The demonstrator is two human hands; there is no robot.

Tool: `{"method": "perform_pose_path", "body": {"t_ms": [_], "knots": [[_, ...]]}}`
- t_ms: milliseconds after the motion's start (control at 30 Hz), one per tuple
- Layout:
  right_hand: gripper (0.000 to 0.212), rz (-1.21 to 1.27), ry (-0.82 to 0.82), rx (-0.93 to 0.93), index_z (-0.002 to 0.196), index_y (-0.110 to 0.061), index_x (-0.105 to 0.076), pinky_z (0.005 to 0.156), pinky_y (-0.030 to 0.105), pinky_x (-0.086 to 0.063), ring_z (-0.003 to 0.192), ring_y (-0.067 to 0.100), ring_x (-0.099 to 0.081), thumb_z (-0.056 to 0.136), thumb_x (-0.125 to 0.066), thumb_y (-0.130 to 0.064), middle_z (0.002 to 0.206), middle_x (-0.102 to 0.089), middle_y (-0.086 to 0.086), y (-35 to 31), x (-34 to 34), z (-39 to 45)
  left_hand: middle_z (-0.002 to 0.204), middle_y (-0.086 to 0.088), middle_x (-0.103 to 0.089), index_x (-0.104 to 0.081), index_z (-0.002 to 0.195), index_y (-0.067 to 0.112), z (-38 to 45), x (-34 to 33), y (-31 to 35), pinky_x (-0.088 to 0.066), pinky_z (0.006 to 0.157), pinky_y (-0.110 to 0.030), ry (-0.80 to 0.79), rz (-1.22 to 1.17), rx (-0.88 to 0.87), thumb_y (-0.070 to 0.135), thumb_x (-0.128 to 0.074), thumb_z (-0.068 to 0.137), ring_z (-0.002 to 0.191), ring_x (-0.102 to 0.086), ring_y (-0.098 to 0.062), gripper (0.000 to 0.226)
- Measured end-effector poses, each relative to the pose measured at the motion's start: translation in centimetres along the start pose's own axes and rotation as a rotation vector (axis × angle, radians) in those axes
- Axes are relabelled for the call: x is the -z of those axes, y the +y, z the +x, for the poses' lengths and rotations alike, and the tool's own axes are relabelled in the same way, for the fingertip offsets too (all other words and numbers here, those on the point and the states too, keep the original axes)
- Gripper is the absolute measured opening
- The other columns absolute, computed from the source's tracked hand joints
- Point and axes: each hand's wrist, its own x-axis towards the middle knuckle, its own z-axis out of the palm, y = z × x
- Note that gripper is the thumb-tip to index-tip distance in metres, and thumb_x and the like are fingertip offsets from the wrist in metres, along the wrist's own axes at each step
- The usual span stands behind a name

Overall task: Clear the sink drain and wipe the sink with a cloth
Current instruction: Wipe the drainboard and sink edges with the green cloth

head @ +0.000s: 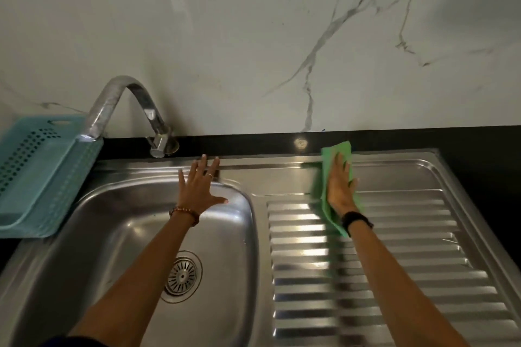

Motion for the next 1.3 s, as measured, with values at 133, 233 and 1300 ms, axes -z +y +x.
{"method": "perform_pose_path", "body": {"t_ms": [133,233,1300], "knots": [[0.111,-0.466,-0.004,0.036,0.148,-0.011,0.003,0.107,0.069,0.001,0.144,0.039,-0.001,0.065,0.006,-0.084,0.156,0.004,0.023,-2.0,-4.7,0.2,0.157,-0.006,-0.016,-0.017,0.146,0.024,0.4,-0.1,-1.4,-0.004,0.118,-0.047,0.151,-0.049,-0.067,0.037,-0.064,0.082,0.145,-0.016,-0.023,0.08],[0.113,-0.459,0.043,0.077,0.148,-0.009,0.001,0.106,0.071,0.0,0.144,0.042,-0.003,0.063,0.012,-0.083,0.155,0.0,0.026,-3.5,-6.6,0.1,0.152,-0.004,-0.031,-0.03,0.142,0.025,1.2,0.4,-2.0,-0.012,0.117,-0.042,0.186,-0.096,-0.069,0.026,-0.067,0.081,0.138,-0.033,-0.023,0.071],[0.05,-0.405,0.029,0.23,0.148,-0.022,-0.013,0.119,0.049,-0.008,0.147,0.021,-0.005,0.099,-0.024,-0.028,0.159,-0.007,0.001,1.1,-3.7,-0.5,0.154,-0.009,-0.025,-0.022,0.145,0.02,0.8,2.1,0.0,-0.038,0.106,-0.043,0.076,0.018,0.031,0.013,-0.059,0.088,0.137,-0.032,-0.033,0.069]]}}
